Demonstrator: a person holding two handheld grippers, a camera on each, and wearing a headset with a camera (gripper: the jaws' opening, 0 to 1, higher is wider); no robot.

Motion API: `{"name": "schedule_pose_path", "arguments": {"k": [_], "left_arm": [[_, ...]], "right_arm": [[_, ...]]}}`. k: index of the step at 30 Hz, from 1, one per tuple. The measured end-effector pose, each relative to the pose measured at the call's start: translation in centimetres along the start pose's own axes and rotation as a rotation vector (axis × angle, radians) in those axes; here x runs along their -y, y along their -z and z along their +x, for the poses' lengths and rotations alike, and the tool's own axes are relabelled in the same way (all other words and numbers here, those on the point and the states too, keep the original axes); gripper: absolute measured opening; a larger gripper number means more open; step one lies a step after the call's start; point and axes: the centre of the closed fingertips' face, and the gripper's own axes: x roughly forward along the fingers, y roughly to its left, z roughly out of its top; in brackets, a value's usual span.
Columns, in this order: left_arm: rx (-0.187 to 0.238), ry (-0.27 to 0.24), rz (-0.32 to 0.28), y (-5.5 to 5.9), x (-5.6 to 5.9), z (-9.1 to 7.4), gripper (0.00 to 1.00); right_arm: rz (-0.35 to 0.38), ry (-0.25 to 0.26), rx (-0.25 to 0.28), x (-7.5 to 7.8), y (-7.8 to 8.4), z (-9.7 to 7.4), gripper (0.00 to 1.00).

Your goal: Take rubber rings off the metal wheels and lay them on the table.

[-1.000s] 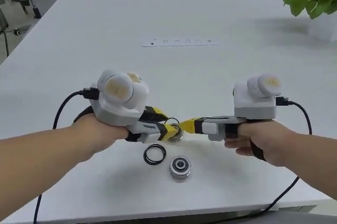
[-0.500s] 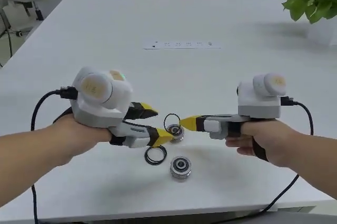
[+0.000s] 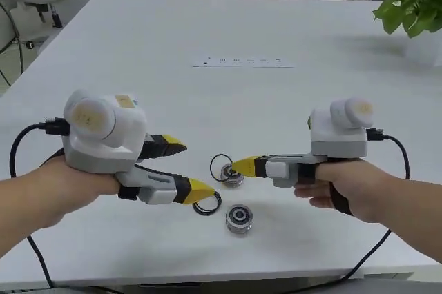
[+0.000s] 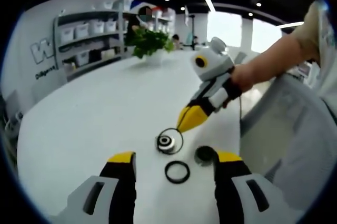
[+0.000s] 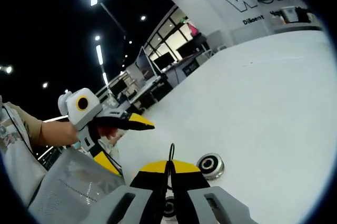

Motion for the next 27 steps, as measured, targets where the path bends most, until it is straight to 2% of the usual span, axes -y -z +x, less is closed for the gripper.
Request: {"name": "schedule_pose_path", "arguments": {"k": [12, 20, 27], "left_arm": [[-0.012, 0.008, -0.008, 1.2, 1.1, -1.2, 0.73], [-0.008, 0.001, -0.031, 1.7, 1.0, -1.8, 0.76], [-0.01, -0.007, -0.042, 2.0, 0.9, -2.2, 0.78]], "right_arm": [[-0.009, -0.042, -0.072, -0.7, 1.5, 1.3, 0.0], [-0.003, -0.062, -0.123, -0.9, 2.7, 2.3, 0.0], [0.001, -0.056, -0.156, -0.6, 3.6, 2.8, 0.0]]}}
